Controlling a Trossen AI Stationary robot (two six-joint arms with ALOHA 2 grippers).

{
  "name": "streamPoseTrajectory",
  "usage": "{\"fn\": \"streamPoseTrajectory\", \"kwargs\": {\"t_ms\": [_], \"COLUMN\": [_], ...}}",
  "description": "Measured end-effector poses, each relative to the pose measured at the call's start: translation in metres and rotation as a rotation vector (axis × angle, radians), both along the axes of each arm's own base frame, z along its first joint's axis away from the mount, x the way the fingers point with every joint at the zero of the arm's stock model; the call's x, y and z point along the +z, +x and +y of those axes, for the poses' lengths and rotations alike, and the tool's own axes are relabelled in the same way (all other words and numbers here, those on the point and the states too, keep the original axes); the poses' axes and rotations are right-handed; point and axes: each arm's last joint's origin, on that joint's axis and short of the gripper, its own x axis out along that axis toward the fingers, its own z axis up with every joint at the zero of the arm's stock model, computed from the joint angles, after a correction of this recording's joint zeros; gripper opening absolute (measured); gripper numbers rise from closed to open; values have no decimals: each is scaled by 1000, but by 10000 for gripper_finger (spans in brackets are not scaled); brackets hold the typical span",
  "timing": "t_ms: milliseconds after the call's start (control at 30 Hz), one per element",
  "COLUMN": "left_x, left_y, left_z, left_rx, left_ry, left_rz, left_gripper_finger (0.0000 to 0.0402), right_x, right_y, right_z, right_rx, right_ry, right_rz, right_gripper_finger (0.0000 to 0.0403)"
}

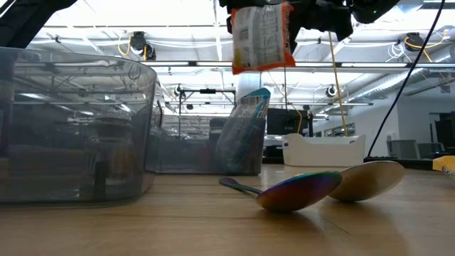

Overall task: Pick & Place Food Item
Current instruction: Put the orange noodle pack into the top black bin

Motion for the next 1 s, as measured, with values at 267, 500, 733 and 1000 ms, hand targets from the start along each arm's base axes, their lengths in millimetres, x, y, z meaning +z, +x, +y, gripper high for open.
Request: {"fn": "streamPoseTrajectory", "kwargs": {"t_ms": [267, 500, 733, 1000], "left_x": [-2, -3, -4, 3], "left_y": [-2, -3, -6, -29], "left_z": [-1, -2, 5, 14], "left_rx": [-22, -68, -43, 24], "left_ry": [-3, 34, 9, -7], "left_rz": [18, 10, 31, 124], "left_gripper_finger": [6, 4, 3, 2], "right_x": [0, 0, 0, 5], "right_y": [0, 0, -1, -9], "right_z": [0, 0, -4, -21], "right_rx": [0, 0, -39, -115], "right_ry": [1, 1, 21, 61], "right_rz": [2, 1, 10, -8], "right_gripper_finger": [0, 0, 27, 128]}}
